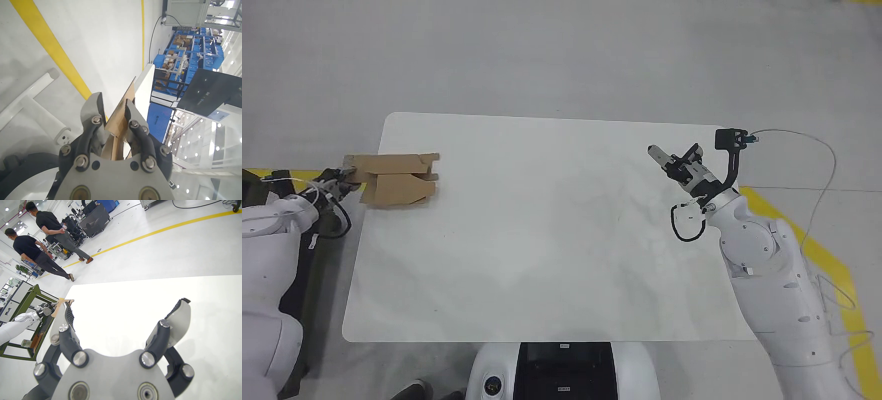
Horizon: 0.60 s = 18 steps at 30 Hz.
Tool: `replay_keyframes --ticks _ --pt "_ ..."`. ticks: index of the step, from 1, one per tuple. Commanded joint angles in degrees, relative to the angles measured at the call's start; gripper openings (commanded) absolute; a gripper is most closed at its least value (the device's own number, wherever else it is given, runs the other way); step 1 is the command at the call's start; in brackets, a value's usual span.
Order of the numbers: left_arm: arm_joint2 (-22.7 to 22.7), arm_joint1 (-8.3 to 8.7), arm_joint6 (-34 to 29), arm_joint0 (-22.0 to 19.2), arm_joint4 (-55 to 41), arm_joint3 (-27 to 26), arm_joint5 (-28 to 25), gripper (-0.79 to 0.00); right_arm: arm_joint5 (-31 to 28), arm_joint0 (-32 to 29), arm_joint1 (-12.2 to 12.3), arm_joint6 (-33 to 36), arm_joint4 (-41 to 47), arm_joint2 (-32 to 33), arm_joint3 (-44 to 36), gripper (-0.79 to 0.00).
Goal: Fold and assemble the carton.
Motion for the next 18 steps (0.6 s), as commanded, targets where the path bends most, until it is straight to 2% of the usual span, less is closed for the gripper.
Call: replay_keyframes --ticks 1,4,11,18 --pt "-0.7 0.12 -0.5 0.1 -0.4 -0.1 -1.2 -0.739 0.0 0.0 0.0 0.0 0.0 0.0 0.0 0.000" --pt "-2.0 0.33 -1.6 0.3 -1.8 -0.5 -2.5 -0.785 0.0 0.0 0.0 0.0 0.0 0.0 0.0 0.000" --pt "-6.8 1.75 -5.3 0.4 -6.8 -2.9 -6.3 -0.785 0.0 0.0 0.0 0.0 0.0 0.0 0.0 0.000" --pt "-11.3 3.67 -10.3 2.8 -9.2 -10.8 -7.8 -0.785 0.0 0.0 0.0 0.0 0.0 0.0 0.0 0.000"
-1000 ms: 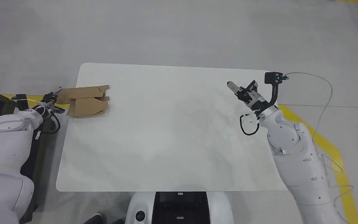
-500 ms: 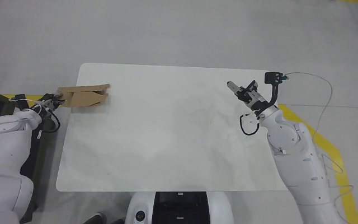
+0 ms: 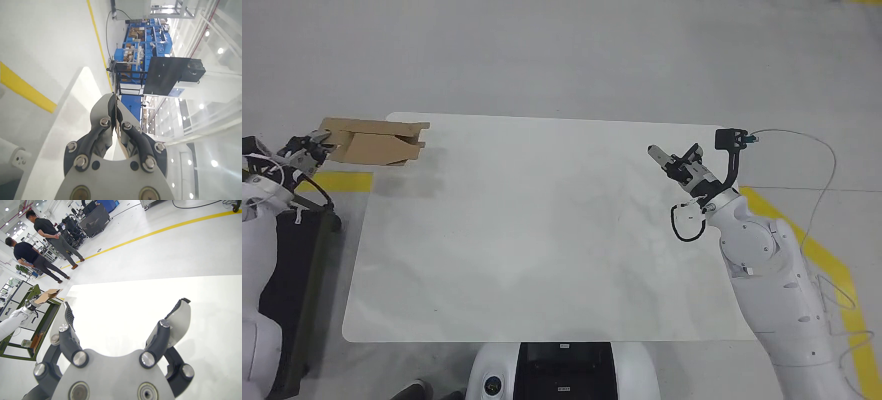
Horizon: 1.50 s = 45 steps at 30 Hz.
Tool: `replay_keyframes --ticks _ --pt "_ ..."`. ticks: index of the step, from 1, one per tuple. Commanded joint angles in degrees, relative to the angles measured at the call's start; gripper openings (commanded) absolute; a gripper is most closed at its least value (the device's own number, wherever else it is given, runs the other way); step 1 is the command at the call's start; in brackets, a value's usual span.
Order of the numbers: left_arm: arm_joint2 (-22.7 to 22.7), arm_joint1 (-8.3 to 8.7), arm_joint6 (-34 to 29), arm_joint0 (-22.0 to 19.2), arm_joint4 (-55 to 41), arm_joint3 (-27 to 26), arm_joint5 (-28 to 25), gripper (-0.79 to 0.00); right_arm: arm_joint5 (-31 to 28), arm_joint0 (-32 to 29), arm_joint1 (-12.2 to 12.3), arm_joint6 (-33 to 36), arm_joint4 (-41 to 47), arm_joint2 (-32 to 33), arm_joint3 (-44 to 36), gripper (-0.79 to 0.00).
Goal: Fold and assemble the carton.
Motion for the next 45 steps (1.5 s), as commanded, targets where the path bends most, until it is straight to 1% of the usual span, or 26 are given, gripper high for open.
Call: replay_keyframes --ticks 1,4,7,14,18,21,25,31,35,38,45 --pt "-1.2 0.51 -1.2 1.3 -0.5 -3.5 0.1 -0.785 0.0 0.0 0.0 0.0 0.0 0.0 0.0 0.000" --pt "-2.6 1.05 -1.6 3.9 -0.5 -10.2 0.5 -0.785 0.0 0.0 0.0 0.0 0.0 0.0 0.0 0.000" --pt "-3.7 1.40 -0.1 7.2 -0.1 -18.3 2.0 -0.785 0.0 0.0 0.0 0.0 0.0 0.0 0.0 0.000" --pt "-5.0 1.76 7.3 15.2 3.6 -39.0 7.5 -0.785 0.0 0.0 0.0 0.0 0.0 0.0 0.0 0.000" --pt "-4.4 1.45 10.8 17.8 5.8 -48.3 10.7 -0.785 0.0 0.0 0.0 0.0 0.0 0.0 0.0 0.000" --pt "-3.1 0.98 12.9 18.6 7.2 -53.4 12.6 -0.785 0.0 0.0 0.0 0.0 0.0 0.0 0.0 0.000" --pt "-0.7 0.07 14.7 18.5 8.0 -57.6 14.3 -0.785 0.0 0.0 0.0 0.0 0.0 0.0 0.0 0.000" --pt "4.5 -1.80 16.2 16.3 8.8 -60.1 15.8 -0.785 0.0 0.0 0.0 0.0 0.0 0.0 0.0 0.000" --pt "8.0 -3.13 16.5 14.2 10.8 -60.2 15.2 -0.785 0.0 0.0 0.0 0.0 0.0 0.0 0.0 0.000" --pt "10.0 -4.03 16.3 12.6 11.1 -58.6 15.4 -0.785 0.0 0.0 0.0 0.0 0.0 0.0 0.0 0.000" --pt "10.0 -4.03 16.3 12.6 11.1 -58.6 15.4 -0.785 0.0 0.0 0.0 0.0 0.0 0.0 0.0 0.000"
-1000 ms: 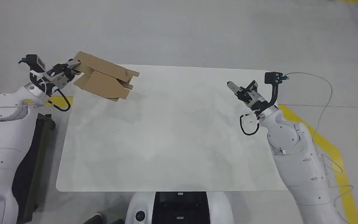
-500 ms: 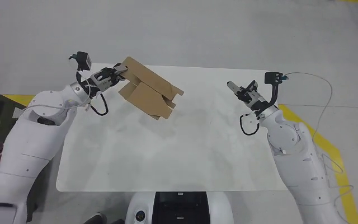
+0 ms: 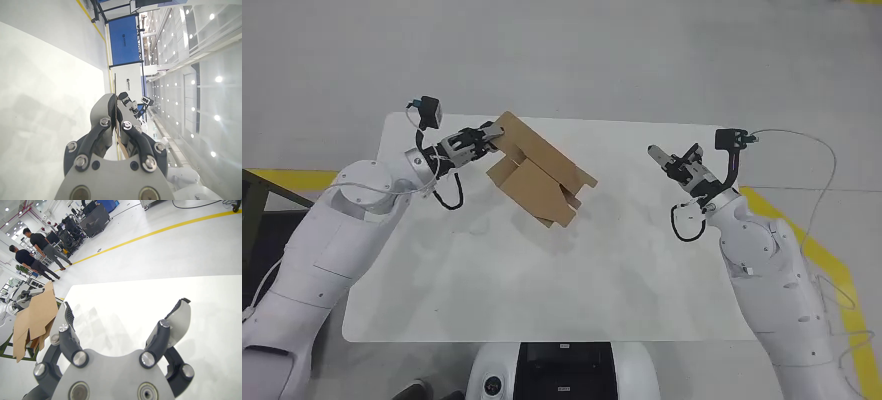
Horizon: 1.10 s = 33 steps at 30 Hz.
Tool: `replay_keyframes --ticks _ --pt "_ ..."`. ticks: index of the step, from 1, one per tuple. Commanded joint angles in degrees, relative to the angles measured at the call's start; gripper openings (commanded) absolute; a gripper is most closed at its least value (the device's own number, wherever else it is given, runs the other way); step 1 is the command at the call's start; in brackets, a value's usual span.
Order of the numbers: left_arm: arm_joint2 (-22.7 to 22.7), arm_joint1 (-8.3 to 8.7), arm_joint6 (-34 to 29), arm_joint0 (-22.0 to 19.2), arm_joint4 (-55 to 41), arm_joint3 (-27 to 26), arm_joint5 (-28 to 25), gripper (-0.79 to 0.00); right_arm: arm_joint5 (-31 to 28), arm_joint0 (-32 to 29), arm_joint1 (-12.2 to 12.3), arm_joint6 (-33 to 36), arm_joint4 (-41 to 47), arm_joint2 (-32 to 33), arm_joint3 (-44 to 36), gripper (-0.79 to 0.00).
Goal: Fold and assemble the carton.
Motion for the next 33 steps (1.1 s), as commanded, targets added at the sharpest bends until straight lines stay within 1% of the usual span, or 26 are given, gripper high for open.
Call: replay_keyframes --ticks 1,7,9,12,16,20,23,25,33 --pt "0.0 0.00 0.0 0.0 0.0 0.0 0.0 -0.785 0.0 0.0 0.0 0.0 0.0 0.0 0.0 0.000" --pt "0.0 0.00 0.0 0.0 0.0 0.0 0.0 -0.785 0.2 -0.2 0.0 0.1 0.1 0.0 0.0 0.000" --pt "-0.1 -0.04 0.5 0.3 -0.1 0.0 0.1 -0.785 0.5 0.2 -0.1 1.9 2.4 -0.2 -0.1 0.000" --pt "-0.7 -0.28 2.9 1.5 -0.3 0.0 0.1 -0.785 -0.1 1.4 -0.5 7.6 13.0 -0.9 0.7 0.000" --pt "-0.6 -1.05 4.2 1.8 -2.6 0.9 -0.6 -0.785 -0.9 2.8 -1.0 17.7 32.0 -2.1 2.4 0.000" --pt "1.0 -2.32 5.3 0.4 -4.8 3.1 -1.0 -0.785 -0.8 3.9 -1.3 25.9 42.9 -3.2 3.8 0.000" --pt "2.9 -3.38 5.6 -1.2 -4.6 4.7 -1.2 -0.785 -0.9 3.9 -1.5 29.5 48.6 -4.1 4.1 0.000" --pt "4.1 -4.07 6.0 -2.1 -4.1 5.6 -1.2 -0.785 -1.3 3.7 -1.6 30.6 50.7 -4.8 4.0 0.000" --pt "7.2 -6.45 7.5 -4.7 -3.0 8.6 -1.8 -0.785 -1.8 2.9 -2.2 31.1 56.4 -7.7 4.2 0.000"
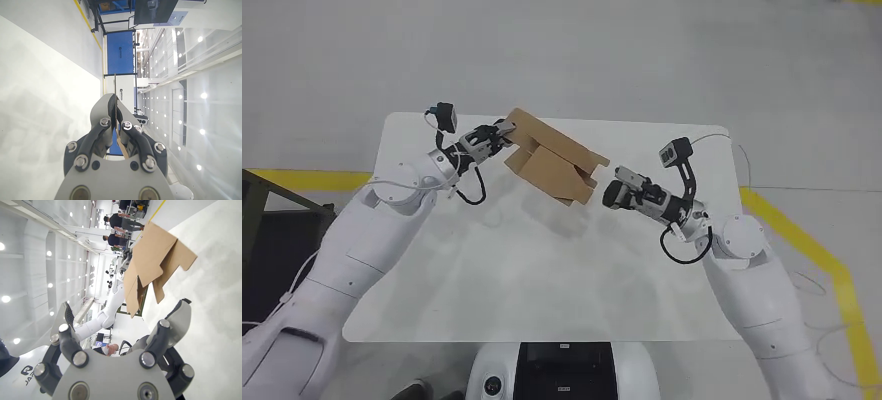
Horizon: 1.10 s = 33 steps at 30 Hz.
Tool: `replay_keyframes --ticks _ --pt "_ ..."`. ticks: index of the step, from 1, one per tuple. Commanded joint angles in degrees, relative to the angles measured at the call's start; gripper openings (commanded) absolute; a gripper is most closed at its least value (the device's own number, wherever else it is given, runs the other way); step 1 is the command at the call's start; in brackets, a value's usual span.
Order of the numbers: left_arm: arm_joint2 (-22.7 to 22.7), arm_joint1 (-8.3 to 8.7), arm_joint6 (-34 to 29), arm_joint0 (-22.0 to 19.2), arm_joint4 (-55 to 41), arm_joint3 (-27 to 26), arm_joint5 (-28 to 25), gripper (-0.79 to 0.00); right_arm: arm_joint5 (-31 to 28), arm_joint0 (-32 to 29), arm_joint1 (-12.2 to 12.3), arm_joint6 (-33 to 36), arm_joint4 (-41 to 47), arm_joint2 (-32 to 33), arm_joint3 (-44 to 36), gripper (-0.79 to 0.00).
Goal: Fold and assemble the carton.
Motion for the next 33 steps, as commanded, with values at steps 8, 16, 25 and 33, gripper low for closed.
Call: replay_keyframes --ticks 8,16,25,33 --pt "1.9 -2.21 1.3 -1.4 0.8 3.2 -1.5 -0.785 0.6 1.3 -0.7 0.8 1.5 -3.8 1.8 0.000" --pt "1.7 -3.24 0.6 -1.4 2.2 4.8 -2.4 -0.785 -1.0 2.1 -0.9 -0.7 1.5 -3.7 2.3 0.000" --pt "0.3 -3.84 0.2 -0.2 3.8 4.9 -2.8 -0.785 -0.8 1.8 -1.0 -1.7 2.7 -3.7 2.1 0.000" --pt "-1.3 -4.39 0.8 1.3 3.9 3.9 -3.6 -0.785 0.5 2.4 -1.6 -2.4 9.7 -3.6 4.9 -0.065"
